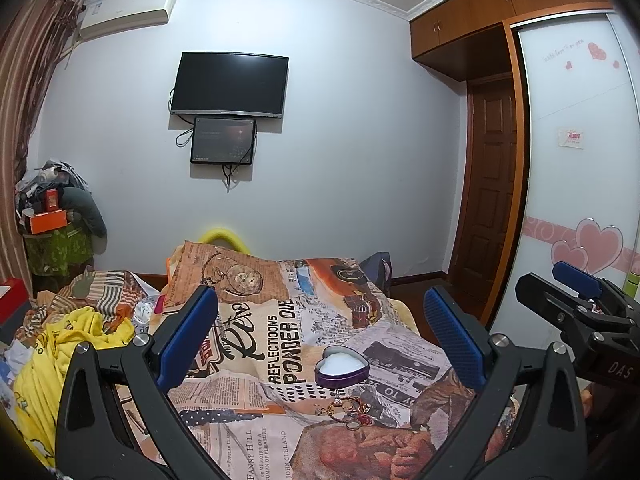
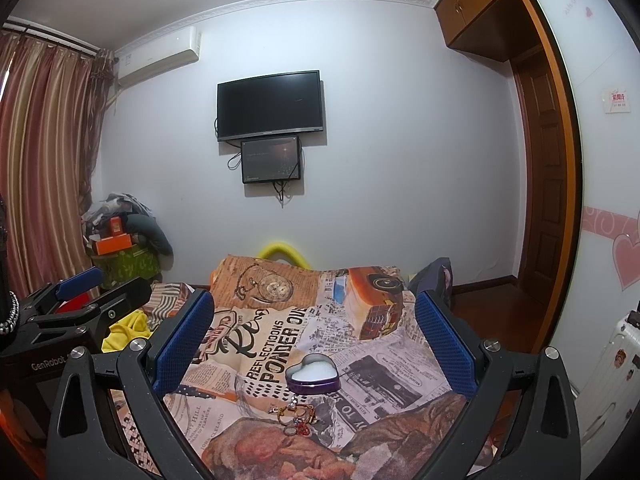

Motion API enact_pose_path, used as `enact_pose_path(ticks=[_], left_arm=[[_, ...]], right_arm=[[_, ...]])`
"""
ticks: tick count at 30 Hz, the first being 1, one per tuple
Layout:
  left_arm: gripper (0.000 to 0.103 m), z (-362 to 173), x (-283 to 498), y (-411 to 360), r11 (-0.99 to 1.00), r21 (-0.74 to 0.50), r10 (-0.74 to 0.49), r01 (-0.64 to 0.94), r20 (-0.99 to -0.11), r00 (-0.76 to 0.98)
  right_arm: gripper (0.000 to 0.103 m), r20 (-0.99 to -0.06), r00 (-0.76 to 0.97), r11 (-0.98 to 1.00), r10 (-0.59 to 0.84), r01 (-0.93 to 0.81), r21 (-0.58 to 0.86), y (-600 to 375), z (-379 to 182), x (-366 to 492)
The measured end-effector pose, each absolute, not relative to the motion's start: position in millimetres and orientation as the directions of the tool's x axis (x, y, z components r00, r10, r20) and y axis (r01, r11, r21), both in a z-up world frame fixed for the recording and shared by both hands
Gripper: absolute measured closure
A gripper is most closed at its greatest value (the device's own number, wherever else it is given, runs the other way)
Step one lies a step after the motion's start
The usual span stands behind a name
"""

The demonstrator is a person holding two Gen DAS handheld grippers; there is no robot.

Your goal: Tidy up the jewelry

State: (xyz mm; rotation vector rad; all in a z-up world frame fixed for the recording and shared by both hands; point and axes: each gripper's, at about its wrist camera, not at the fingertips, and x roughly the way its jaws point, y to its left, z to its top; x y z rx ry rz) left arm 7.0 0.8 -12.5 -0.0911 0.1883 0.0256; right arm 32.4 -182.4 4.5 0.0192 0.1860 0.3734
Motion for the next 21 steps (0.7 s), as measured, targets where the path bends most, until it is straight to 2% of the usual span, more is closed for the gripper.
enact_pose_path(ticks=[21], left_arm=[[0.000, -9.6, 7.0, 0.3, 0.996, -0.087, 0.017, -0.034, -0.189, 0.982]], right_arm=[[0.003, -0.181, 0.913, 0.930, 0.367, -0.362, 0.058, -181.1, 2.0, 39.0]])
